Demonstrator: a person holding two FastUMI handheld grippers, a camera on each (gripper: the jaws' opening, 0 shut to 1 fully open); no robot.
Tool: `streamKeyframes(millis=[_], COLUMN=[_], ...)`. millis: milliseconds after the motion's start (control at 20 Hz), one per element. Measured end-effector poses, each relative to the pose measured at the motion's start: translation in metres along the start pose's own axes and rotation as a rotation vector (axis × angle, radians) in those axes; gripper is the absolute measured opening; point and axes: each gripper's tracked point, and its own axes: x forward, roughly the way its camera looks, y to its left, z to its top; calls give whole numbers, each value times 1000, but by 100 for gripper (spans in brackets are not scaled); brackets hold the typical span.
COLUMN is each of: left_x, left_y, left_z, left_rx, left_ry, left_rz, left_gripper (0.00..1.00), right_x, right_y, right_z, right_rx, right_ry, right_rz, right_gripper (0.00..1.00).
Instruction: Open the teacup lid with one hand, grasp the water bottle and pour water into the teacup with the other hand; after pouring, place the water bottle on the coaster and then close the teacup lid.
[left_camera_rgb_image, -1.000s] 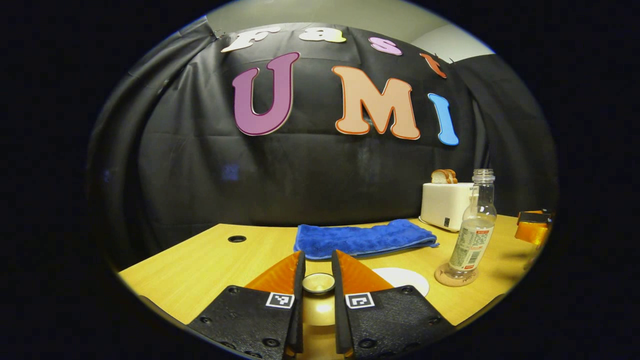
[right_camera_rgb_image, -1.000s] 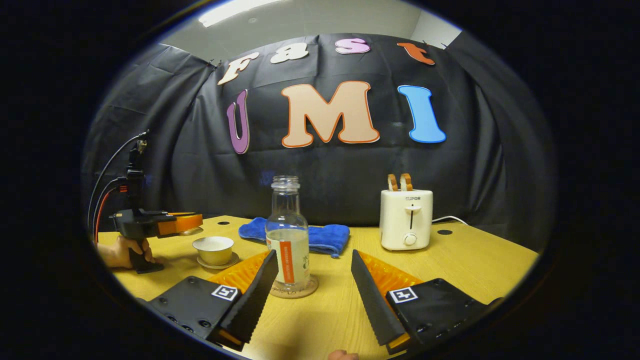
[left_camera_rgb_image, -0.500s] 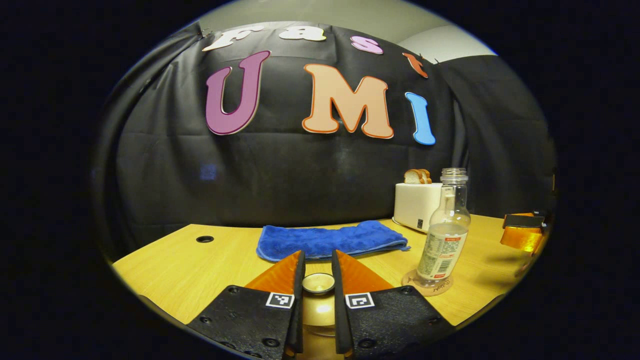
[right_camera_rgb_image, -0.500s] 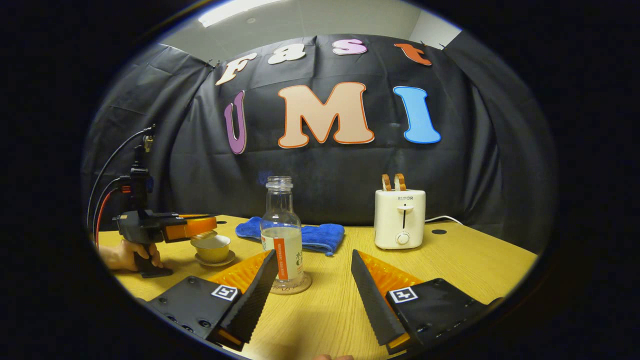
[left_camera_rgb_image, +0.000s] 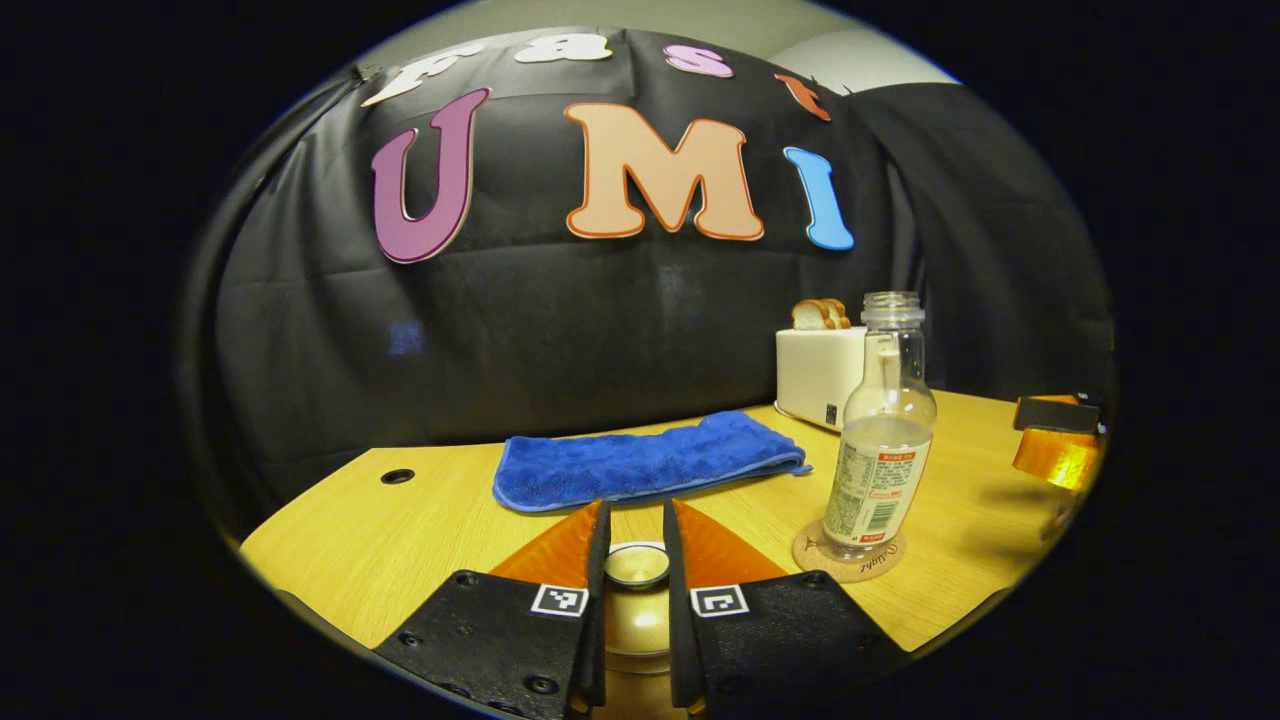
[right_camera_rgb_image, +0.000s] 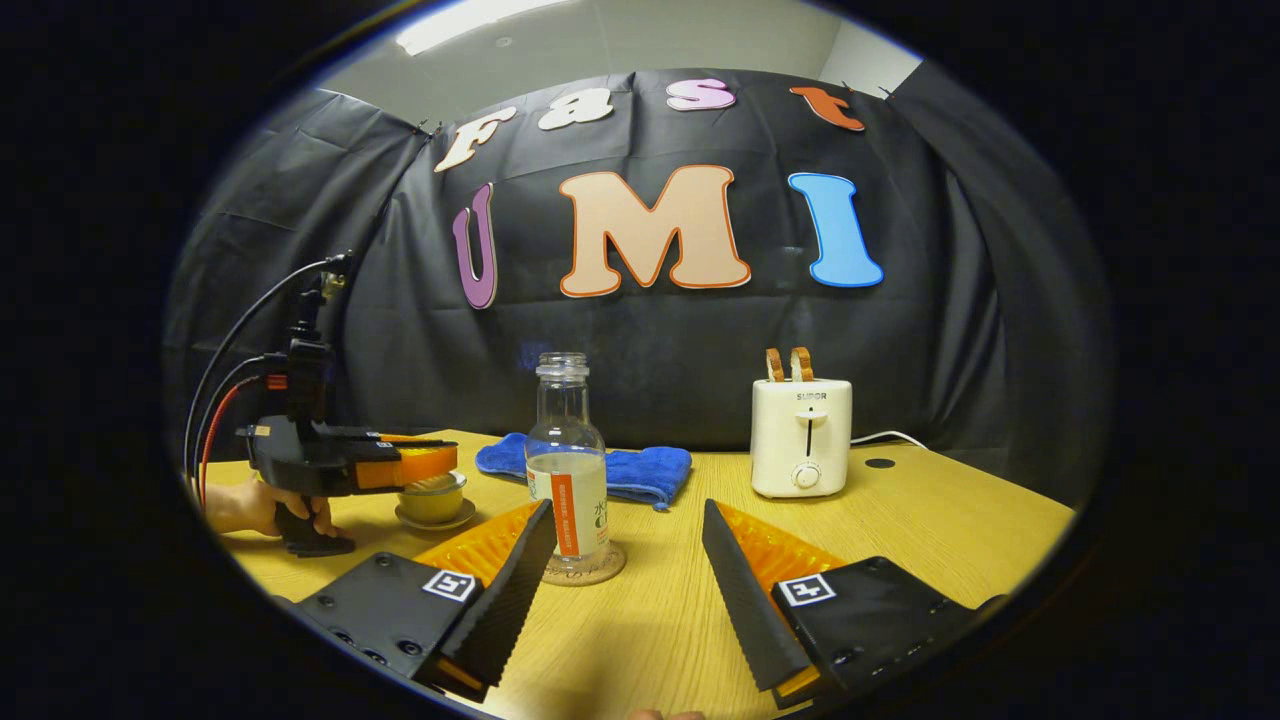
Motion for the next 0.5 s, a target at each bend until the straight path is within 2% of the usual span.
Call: streamKeyframes(millis=[350,400,450,500], left_x=[0,0,-2,-3], left_y=[2,3,2,0], left_z=[-1,-1,0,2], left_rx=[19,17,14,12], left_ry=[15,12,11,2], left_rz=[22,28,26,15], left_gripper=[25,26,29,32], right_x=[-3,-3,-3,-3], right_y=[-1,0,0,0], right_z=[0,0,1,0], right_rx=[0,0,0,0], right_ry=[0,0,0,0], right_rz=[1,1,1,2], right_gripper=[85,93,85,84])
